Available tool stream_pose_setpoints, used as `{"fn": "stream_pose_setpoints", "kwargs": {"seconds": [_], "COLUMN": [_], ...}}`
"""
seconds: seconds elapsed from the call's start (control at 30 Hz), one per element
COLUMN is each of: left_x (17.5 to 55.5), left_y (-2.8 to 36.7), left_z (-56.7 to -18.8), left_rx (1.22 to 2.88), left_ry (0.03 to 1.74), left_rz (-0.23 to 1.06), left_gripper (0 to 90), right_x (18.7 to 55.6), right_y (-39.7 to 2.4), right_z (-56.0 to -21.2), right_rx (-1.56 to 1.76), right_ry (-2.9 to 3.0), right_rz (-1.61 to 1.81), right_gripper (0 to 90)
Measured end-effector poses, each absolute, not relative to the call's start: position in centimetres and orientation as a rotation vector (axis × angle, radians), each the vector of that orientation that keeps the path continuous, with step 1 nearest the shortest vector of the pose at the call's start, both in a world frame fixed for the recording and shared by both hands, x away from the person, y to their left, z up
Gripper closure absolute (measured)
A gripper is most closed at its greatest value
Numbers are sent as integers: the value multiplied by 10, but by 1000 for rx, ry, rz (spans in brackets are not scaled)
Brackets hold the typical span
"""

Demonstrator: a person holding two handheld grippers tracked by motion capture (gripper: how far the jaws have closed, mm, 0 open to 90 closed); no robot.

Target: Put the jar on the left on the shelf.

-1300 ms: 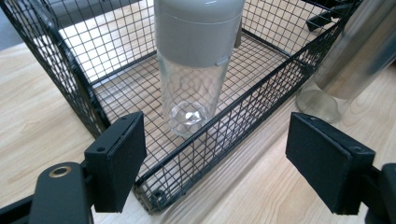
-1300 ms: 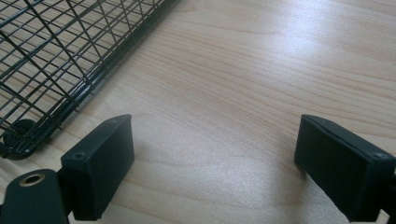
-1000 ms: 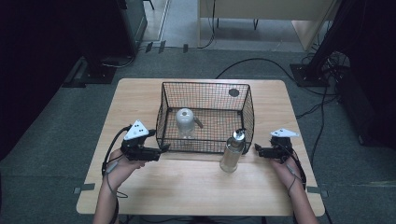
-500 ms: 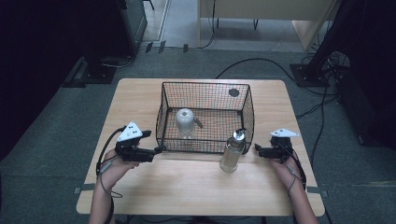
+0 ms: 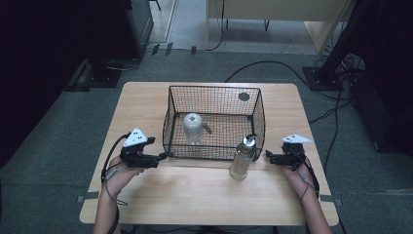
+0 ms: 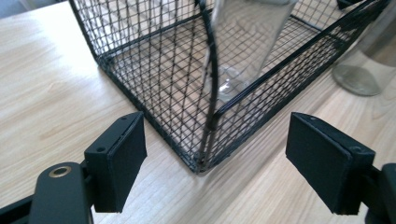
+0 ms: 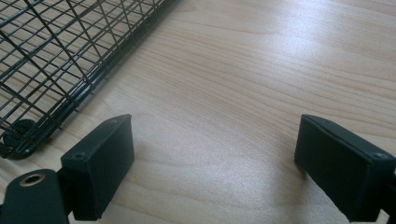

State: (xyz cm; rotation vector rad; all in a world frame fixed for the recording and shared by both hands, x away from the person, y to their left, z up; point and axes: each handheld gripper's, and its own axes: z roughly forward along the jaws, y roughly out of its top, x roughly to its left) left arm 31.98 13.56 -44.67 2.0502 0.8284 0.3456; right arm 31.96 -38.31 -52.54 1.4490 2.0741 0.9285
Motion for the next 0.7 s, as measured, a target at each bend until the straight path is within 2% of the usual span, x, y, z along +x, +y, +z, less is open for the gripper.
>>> {"fn": "stream_pose_setpoints", "kwargs": {"seconds": [0.7], "left_x": [332], "left_y": [142], "left_z": [-481], "left_rx": [2066], "left_ry": [887], "left_rz": [410], "left_gripper": [204], "right_x": [320], "right_y": [-383], "right_z": [-525], "right_rx": [1449], "right_ry": [2074], "right_rz": [929], "right_gripper": [115]}}
